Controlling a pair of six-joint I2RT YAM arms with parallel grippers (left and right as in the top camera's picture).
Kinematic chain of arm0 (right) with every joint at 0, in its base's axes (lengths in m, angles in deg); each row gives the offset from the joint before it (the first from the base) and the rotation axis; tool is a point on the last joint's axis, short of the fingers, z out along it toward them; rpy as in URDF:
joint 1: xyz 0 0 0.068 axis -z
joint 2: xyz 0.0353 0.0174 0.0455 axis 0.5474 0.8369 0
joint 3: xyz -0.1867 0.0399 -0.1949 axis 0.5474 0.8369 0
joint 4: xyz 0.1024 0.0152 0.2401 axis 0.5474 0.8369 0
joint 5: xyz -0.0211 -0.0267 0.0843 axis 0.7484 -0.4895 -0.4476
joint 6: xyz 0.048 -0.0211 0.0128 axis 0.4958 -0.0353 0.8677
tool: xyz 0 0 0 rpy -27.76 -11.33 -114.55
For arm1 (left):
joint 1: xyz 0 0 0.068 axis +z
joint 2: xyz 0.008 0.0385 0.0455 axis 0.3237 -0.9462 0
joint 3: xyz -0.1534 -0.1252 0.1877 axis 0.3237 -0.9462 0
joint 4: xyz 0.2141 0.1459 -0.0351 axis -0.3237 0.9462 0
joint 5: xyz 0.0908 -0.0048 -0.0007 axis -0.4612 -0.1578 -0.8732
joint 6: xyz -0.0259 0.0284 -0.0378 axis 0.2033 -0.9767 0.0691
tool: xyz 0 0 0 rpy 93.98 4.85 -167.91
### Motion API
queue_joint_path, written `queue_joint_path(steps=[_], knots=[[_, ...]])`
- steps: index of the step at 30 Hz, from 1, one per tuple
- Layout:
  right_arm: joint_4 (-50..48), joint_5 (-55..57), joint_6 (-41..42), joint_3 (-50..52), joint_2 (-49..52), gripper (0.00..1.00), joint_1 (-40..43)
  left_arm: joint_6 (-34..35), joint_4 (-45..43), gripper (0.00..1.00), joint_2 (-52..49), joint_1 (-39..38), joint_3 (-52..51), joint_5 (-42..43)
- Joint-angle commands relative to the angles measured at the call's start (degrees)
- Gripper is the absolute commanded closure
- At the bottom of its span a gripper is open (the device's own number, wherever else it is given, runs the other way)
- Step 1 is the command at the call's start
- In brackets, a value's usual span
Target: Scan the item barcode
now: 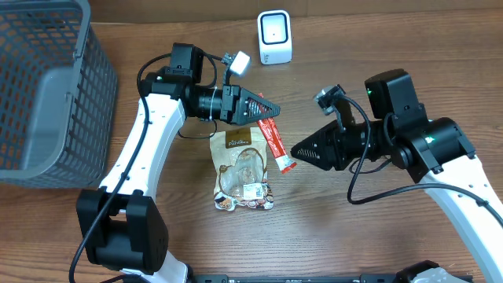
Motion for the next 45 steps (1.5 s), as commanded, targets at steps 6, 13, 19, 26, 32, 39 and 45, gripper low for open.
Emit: queue_joint_path(steps=[6,13,19,26,32,39,45], knots=[[-1.40,-8.59,-2.80,0.31,2.56,0.63,-0.09,0.52,-0.04,0.96,1.29,-0.52,1.22,3.43],[-2.54,-10.91,-4.98,0.33,5.20,0.64,-0.61,0.48,-0.07,0.96,1.29,-0.50,1.22,3.41],[-2.45,-12.35,-6.97,0.50,5.70,0.67,-1.73,0.50,-0.04,0.96,1.29,-0.52,1.22,3.41],[-2.69,-12.17,-7.02,0.50,6.71,0.73,-1.77,0.50,-0.04,0.96,1.29,-0.52,1.22,3.41],[-2.73,-12.13,-8.94,0.50,9.09,0.68,-1.77,0.50,-0.02,0.96,1.29,-0.52,1.22,3.41],[-2.73,-12.20,-9.97,0.50,9.66,0.69,-1.77,0.48,-0.07,0.96,1.29,-0.50,1.22,3.41],[-2.71,-12.22,-9.97,0.50,9.66,0.69,-1.88,0.48,-0.09,0.96,1.29,-0.52,1.22,3.39]])
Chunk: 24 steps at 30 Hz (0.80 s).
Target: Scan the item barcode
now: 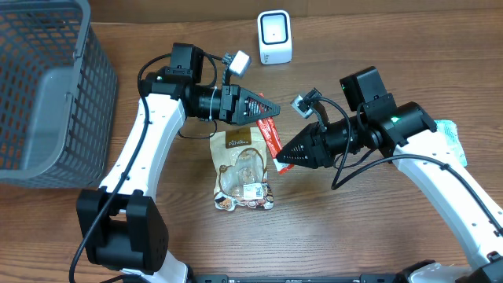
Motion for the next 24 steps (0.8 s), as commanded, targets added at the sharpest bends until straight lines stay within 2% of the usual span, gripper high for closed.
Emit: queue_joint_path(steps=[1,9,15,16,20,22,24], knots=[[-0.20,-0.96,-0.90,0.31,-0.28,0.69,-0.42,0.31,-0.11,0.96,1.29,-0.39,1.22,2.19],[-0.28,-0.92,-0.92,0.31,-0.28,0.69,-2.32,0.31,-0.46,0.96,1.29,-0.42,1.22,2.08],[-0.42,-0.90,-0.92,0.31,-0.28,0.91,-2.32,0.33,-0.46,0.96,1.29,-0.39,1.22,1.81],[-0.44,-0.92,-0.92,0.31,-0.28,0.92,-2.32,0.31,-0.46,0.96,1.29,-0.39,1.22,1.33],[-0.39,-0.87,-0.87,0.31,-0.28,0.92,-2.25,0.31,-0.68,0.96,1.29,-0.39,1.22,-2.27],[-0.35,-0.85,-0.87,0.31,-0.28,0.84,-2.25,0.33,-1.18,0.96,1.29,-0.39,1.22,-4.70],[0.20,-0.87,-0.87,0.31,-0.28,0.83,-2.25,0.35,-1.57,0.96,1.29,-0.35,1.22,-7.08]])
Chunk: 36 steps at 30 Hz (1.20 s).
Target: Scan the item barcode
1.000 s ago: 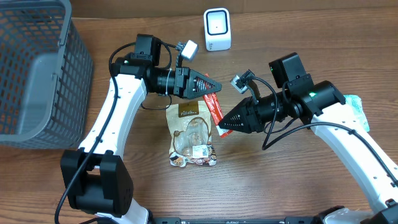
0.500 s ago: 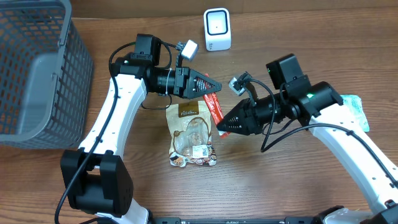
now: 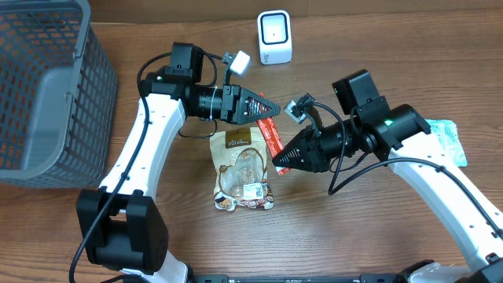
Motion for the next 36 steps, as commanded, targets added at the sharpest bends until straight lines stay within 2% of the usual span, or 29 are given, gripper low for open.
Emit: queue_joint_path(steps=[1,2,5,8,10,12,13,21,23,30,36], knots=[[0.55,-0.68,-0.26,0.26,-0.28,0.92,-0.04,0.35,-0.66,0.96,1.29,-0.33,1.22,-4.85],[0.57,-0.68,-0.24,0.26,-0.28,0.96,0.00,0.33,-1.16,0.95,1.29,-0.28,1.22,-5.03],[1.57,-0.13,-0.35,0.26,-0.28,0.96,0.00,0.35,-3.39,0.67,1.29,-0.22,1.22,-4.96],[2.58,1.90,-2.14,0.26,-0.31,0.96,0.00,0.37,-5.60,0.50,1.29,0.52,1.22,-4.94],[3.63,1.92,-4.94,0.26,-0.31,0.96,0.00,0.44,-6.36,0.28,1.29,1.27,1.22,-4.92],[4.98,1.90,-8.39,0.26,-0.31,0.96,0.00,0.83,-7.32,0.12,1.29,2.43,1.22,-4.94],[5.62,1.92,-10.08,0.26,-0.33,0.96,0.00,1.11,-7.85,0.09,1.29,3.15,1.22,-4.96],[16.55,1.88,-30.12,0.22,-2.64,0.96,0.26,1.86,-8.92,0.07,1.29,11.26,1.22,-5.07],[18.95,1.88,-34.14,0.20,-3.67,0.96,0.26,1.99,-8.85,0.06,1.29,12.52,1.22,-7.52],[22.29,2.80,-40.00,0.15,-7.56,0.96,0.26,3.19,-5.14,0.00,1.29,13.07,1.22,-29.70],[23.10,4.33,-40.98,0.15,-9.05,0.96,0.26,6.69,-2.82,0.00,1.29,13.09,1.22,-49.57]])
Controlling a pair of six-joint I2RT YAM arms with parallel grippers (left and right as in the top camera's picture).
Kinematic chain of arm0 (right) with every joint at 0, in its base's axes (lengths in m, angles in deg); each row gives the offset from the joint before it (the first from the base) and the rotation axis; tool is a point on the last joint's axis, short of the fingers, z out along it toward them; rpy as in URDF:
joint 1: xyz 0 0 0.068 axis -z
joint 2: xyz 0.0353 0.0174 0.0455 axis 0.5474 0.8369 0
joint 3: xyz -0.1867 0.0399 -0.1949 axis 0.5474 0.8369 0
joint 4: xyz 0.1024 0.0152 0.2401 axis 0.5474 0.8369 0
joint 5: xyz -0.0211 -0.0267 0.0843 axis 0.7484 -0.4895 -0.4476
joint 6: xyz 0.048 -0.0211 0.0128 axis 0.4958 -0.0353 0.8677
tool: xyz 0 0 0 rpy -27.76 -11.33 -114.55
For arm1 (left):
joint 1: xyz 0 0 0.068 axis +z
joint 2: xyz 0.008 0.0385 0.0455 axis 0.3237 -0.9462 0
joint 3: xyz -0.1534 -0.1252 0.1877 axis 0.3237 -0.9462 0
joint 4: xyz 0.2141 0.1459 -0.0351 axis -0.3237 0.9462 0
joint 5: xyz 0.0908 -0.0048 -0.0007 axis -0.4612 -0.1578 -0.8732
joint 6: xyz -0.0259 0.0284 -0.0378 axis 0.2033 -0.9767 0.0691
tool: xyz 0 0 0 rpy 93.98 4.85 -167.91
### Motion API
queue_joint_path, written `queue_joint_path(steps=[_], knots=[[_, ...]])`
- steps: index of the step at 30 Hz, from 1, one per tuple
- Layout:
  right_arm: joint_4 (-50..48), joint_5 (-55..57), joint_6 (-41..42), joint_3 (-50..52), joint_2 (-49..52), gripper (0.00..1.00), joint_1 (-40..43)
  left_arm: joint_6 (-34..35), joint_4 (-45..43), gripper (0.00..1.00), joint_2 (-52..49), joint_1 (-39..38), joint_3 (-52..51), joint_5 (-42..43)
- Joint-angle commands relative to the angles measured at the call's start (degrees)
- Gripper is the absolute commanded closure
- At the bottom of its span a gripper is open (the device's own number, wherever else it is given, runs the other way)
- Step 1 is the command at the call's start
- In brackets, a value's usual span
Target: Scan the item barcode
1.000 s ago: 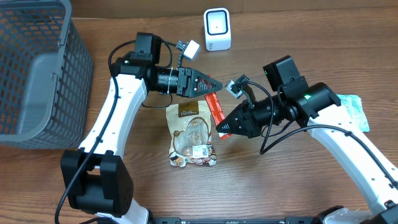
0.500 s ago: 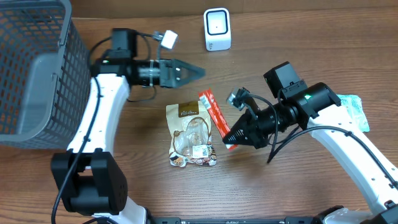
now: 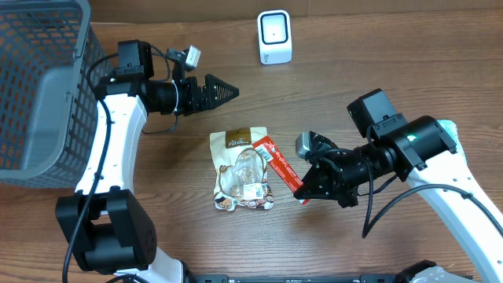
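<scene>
The red stick packet [image 3: 277, 160] lies slanted beside the brown snack pouch [image 3: 240, 168], its upper end over the pouch's right edge. My right gripper [image 3: 303, 192] is shut on the packet's lower end. My left gripper [image 3: 233, 91] hangs empty, up and to the left of both items, pointing right. Its fingers [image 3: 220, 91] taper to one point, so any gap between them is hidden. The white scanner [image 3: 274, 37] stands at the back, well away from the packet.
A grey wire basket [image 3: 39, 86] fills the left side, close behind my left arm. A teal packet [image 3: 449, 126] peeks out behind my right arm at the right edge. Bare wood lies between the scanner and the items.
My left gripper has let go of the red packet's top and now sits farther left and back. My right gripper, holding the packet's lower end, has shifted down and right, and the packet moved with it.
My left gripper held the red packet's top end over the pouch while my right gripper stood apart to the right. The right gripper then reached the packet's lower end and closed on it. Now only the right gripper holds the packet.
</scene>
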Motion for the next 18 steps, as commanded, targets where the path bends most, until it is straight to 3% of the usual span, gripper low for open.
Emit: queue_joint_path(steps=[1,12,18], knots=[[-0.09,0.83,-2.58,0.09,-1.42,0.96,0.22,3.48,0.96,0.00,1.29,-0.13,0.94,-17.86],[-0.13,2.32,-1.66,0.09,-1.40,0.96,0.22,3.69,3.13,0.00,1.29,-0.13,0.94,-33.55],[-2.67,11.58,5.62,0.11,-1.40,0.96,0.22,3.69,3.13,0.00,1.29,-0.11,0.94,-35.39]])
